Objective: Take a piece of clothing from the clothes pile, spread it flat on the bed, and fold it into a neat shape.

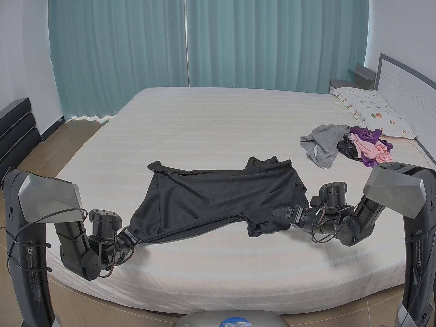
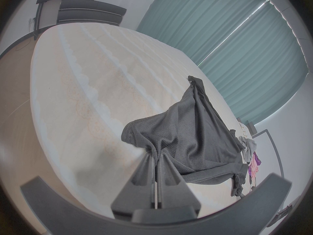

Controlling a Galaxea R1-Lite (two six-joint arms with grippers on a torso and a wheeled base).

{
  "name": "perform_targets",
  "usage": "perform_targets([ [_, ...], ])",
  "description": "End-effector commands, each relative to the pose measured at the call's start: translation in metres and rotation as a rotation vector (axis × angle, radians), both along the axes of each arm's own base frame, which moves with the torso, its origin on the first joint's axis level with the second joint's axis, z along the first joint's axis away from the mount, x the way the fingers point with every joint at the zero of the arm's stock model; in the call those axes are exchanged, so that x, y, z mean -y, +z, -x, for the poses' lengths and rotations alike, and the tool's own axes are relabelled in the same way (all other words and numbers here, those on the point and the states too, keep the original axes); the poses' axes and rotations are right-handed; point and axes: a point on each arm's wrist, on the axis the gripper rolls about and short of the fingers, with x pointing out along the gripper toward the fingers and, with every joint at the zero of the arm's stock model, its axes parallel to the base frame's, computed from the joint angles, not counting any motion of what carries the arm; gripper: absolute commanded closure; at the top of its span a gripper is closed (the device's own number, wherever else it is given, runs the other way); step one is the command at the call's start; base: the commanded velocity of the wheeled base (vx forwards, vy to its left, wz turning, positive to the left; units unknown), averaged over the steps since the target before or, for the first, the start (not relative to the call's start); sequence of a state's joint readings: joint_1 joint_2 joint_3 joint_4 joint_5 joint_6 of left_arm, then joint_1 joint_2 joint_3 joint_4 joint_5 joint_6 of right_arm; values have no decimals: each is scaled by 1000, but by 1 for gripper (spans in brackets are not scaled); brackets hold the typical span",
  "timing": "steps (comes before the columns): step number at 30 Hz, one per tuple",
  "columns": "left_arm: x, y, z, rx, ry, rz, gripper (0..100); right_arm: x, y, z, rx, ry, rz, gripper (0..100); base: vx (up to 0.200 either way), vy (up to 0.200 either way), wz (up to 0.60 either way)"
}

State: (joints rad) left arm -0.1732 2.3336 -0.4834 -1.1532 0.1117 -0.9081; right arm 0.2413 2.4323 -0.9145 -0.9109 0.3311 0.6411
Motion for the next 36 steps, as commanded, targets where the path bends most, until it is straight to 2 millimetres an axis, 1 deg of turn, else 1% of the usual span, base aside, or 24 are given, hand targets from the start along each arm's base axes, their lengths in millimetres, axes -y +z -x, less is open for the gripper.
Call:
perform_targets([
  [1,0,0,0,1,0,0,100,-3,-5,-3,0,13,1,0,0,0,0],
  [3,0,0,0,1,0,0,100,-3,-8,-3,-1,22,13,0,0,0,0],
  [12,0,0,0,1,0,0,100,-5,-7,-8,-4,67,27,0,0,0,0],
  [13,0,0,0,1,0,0,100,-5,-7,-8,-4,73,24,100,0,0,0],
  [19,0,0,0,1,0,0,100,-6,-6,-5,4,81,45,100,0,0,0],
  [22,0,0,0,1,1,1,100,-1,-2,-1,-3,69,48,100,0,0,0],
  [25,0,2,0,6,4,9,100,10,11,6,-1,42,34,100,0,0,0],
  [26,0,2,0,6,4,9,100,10,11,6,-1,42,34,100,0,0,0],
  [27,-1,3,1,7,2,10,100,21,24,15,-4,23,22,100,0,0,0],
  [28,-1,4,3,8,2,9,100,25,29,21,-7,18,18,100,0,0,0],
  [32,-1,16,5,50,1,15,100,38,48,38,-7,0,-10,100,0,0,0],
  [33,-2,20,7,59,0,15,100,43,57,45,-4,-9,-25,100,0,0,0],
  [34,-2,20,7,59,0,15,100,43,57,45,-4,-9,-25,100,0,0,0],
  [35,-2,24,9,68,-2,15,100,49,67,58,-7,-9,-47,100,0,0,0],
  [36,-2,25,9,70,0,13,100,50,68,60,-9,-5,-50,100,0,0,0],
])
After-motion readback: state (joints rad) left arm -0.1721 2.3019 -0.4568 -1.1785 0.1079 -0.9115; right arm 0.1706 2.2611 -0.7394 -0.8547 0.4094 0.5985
